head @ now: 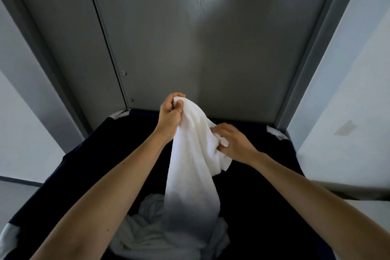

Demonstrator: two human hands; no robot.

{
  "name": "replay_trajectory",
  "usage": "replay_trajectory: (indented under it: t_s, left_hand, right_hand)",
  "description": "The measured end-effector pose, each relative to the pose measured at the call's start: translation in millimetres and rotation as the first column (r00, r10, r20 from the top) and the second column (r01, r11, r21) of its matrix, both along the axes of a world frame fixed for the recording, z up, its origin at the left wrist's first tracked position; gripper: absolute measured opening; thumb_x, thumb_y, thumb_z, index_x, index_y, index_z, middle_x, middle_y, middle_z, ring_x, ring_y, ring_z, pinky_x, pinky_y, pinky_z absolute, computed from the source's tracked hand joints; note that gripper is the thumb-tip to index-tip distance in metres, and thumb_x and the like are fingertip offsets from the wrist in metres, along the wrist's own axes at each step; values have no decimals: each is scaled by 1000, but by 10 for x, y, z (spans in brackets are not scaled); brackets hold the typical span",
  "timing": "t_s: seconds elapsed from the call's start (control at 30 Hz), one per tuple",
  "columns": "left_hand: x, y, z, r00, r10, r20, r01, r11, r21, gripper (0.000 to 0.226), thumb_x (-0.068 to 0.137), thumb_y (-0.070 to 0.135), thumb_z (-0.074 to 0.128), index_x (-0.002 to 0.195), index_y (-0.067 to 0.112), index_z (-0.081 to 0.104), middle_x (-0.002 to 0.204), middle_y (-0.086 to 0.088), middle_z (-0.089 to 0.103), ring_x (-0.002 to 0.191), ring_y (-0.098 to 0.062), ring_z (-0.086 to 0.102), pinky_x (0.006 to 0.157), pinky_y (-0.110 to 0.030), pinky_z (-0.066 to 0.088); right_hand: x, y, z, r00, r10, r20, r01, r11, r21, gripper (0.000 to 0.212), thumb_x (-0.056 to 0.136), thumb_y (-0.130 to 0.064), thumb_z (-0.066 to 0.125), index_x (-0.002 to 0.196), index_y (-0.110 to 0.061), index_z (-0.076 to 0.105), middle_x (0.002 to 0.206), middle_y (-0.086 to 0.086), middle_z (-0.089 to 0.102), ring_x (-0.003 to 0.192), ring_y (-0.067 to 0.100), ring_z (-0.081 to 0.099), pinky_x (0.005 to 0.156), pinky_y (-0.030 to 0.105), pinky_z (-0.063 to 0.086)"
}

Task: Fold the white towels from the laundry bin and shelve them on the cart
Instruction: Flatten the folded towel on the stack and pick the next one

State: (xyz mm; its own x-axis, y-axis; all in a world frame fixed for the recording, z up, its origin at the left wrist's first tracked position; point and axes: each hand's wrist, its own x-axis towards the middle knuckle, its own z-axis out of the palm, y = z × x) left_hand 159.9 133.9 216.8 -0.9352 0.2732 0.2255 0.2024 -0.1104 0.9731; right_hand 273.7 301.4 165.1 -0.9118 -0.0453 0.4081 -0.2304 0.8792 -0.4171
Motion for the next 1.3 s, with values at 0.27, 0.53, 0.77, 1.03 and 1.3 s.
replay_trajectory:
  t_s: [0.27,0.53,0.77,1.03,1.3]
  left_hand:
    - [19,-92,75,1000,-24,-4,24,998,55,30,97,0,39,86,23,57,74,4,49,61,-4,46,56,-15,39]
    - [-260,-333,-107,974,197,107,-207,975,83,30,95,1,42,82,23,57,83,3,54,77,-12,50,72,-26,43]
    - [-452,-440,-132,957,256,139,-271,958,98,29,94,1,41,82,22,57,81,2,54,79,-13,50,73,-26,43]
    - [-565,-592,-358,931,323,172,-322,946,-37,16,95,5,43,99,13,56,82,2,54,72,-10,50,63,-21,43]
    - [-548,-691,-611,931,332,150,-305,936,-178,16,95,7,45,97,15,58,90,-5,57,81,-18,54,72,-27,44]
  right_hand:
    - [-15,-33,-206,841,-297,451,26,856,516,54,86,-42,49,135,-19,43,135,-4,41,130,24,23,106,40,19]
    - [-70,363,70,768,-442,463,71,777,625,49,87,-52,43,124,-23,54,124,1,51,124,23,34,105,46,19]
    - [59,489,63,738,-384,555,-19,810,586,30,85,-39,45,109,-27,59,112,-1,56,121,27,30,106,51,12]
    - [127,372,-140,868,283,407,-495,455,740,19,65,-32,62,78,-20,69,114,-9,60,116,26,28,99,43,10]
    - [174,342,-261,746,156,647,-634,462,620,38,68,-26,38,71,-3,67,74,11,67,83,31,59,85,38,47]
